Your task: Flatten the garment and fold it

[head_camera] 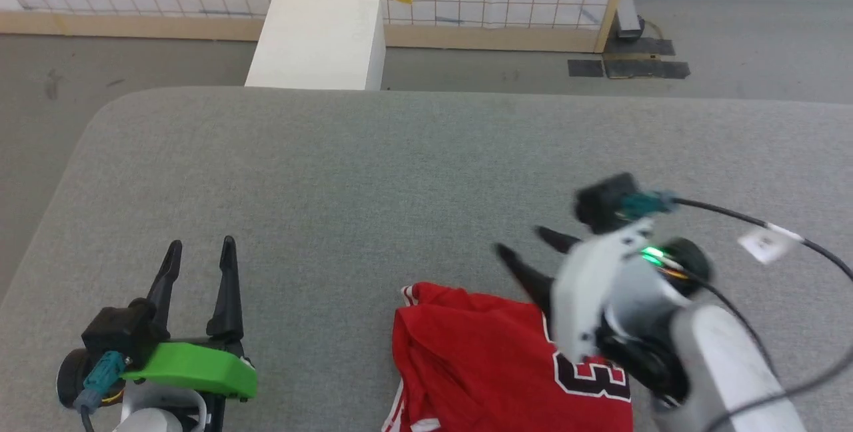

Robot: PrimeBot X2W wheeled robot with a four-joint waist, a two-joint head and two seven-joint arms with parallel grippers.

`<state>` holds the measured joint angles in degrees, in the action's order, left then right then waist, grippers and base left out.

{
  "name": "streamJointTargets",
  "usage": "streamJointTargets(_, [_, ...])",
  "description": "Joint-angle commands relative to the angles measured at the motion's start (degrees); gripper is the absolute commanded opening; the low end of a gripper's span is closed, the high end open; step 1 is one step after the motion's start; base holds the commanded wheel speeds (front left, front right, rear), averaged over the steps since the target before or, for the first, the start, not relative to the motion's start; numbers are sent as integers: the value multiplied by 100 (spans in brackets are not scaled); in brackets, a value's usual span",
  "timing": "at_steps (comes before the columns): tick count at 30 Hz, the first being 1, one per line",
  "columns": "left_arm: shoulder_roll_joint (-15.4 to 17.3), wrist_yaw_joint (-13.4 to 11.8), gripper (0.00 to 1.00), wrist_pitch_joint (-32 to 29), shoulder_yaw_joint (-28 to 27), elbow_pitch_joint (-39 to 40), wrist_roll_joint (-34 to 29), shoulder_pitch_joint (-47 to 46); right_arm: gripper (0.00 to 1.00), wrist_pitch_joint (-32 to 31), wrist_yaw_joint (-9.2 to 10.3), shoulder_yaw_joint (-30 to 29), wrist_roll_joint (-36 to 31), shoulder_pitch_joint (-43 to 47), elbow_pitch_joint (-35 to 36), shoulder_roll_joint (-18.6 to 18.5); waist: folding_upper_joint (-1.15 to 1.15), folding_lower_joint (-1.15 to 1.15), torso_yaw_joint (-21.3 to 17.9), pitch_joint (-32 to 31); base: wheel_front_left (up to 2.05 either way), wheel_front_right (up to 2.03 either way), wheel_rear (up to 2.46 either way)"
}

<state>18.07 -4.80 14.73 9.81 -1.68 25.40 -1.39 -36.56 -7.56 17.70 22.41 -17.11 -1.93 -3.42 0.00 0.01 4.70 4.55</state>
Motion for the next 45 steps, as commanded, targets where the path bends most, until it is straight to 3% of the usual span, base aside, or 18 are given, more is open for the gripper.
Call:
streamJointTargets(1, [26, -19, 100, 27, -29, 27, -85, 53, 100, -166, 8, -312, -330, 374, 211, -16, 0, -1, -66, -36, 0, 0, 0])
streamJointTargets(7, [40, -24, 100, 27, -39, 67, -105, 85, 100, -908, 8, -1201, -1215, 1484, 764, 24, 0, -1, -131, -4, 0, 0, 0])
streamJointTargets(11, [35, -17, 100, 27, -24, 59, -109, 74, 100, -1181, 8, -1341, -1430, 1909, 772, 46, 0, -1, -128, 12, 0, 0, 0])
streamJointTargets(24, [43, -34, 100, 21, 16, 45, -75, 52, 100, -989, 8, -1316, -1345, 1999, -335, 53, 0, -1, -23, 19, 0, 0, 0])
streamJointTargets(25, [47, -39, 100, 21, 15, 49, -75, 56, 47, -983, 8, -1318, -1336, 1977, -404, 53, 0, -1, -23, 18, 0, 0, 0])
streamJointTargets(27, [55, -54, 100, 21, 9, 58, -72, 71, 0, -925, 8, -1311, -1357, 1910, -510, 54, 0, -1, -33, 8, 0, 0, 0])
streamJointTargets(33, [66, -91, 100, 11, -13, 108, -29, 141, 0, -868, 8, -1087, -1462, 1698, -497, -47, 0, -1, -308, -3, 0, 0, 0])
streamJointTargets(40, [54, -146, 100, 20, -300, 335, 85, 231, 0, -1123, 8, -414, -1238, 1013, -183, -1155, 0, -1, -1427, 291, 0, 0, 0])
streamJointTargets(45, [34, -170, 100, 25, -511, 539, 75, 224, 0, -1183, 8, -340, -947, 347, -263, -1729, 0, -1, -2237, 612, 0, 0, 0])
